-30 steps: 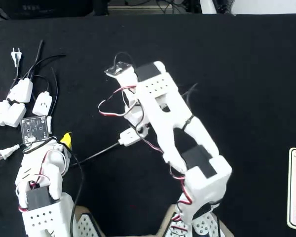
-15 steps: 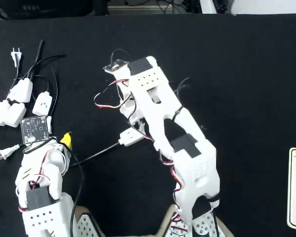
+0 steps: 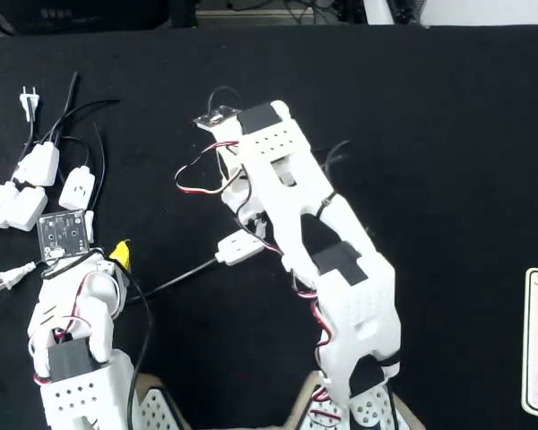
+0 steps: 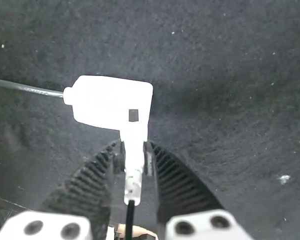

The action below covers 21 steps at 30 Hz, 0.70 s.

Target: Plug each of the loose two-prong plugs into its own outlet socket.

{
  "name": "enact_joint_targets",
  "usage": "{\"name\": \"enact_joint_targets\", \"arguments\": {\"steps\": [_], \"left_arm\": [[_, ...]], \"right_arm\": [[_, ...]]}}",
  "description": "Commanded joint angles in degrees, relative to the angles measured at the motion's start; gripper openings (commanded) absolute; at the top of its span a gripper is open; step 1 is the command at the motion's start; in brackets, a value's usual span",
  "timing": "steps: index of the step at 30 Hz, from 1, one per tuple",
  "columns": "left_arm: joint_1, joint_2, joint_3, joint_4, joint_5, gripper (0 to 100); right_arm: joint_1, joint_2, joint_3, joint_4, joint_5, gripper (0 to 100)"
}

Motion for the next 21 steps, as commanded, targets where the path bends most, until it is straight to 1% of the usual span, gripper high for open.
{"name": "enact_joint_targets", "arguments": {"steps": [1,13,21], "left_arm": [[-0.5,-0.4,-0.6,0.2,-0.4,23],[-0.8,-0.4,-0.7,0.3,-0.4,23],[-0.8,-0.4,-0.7,0.3,-0.4,23]], "right_arm": [[1.0,-0.3,-2.9,2.1,-0.7,1.0],[0.9,-0.2,-1.3,1.9,-0.6,1.0],[0.9,4.0,-1.4,2.0,-0.7,1.0]]}}
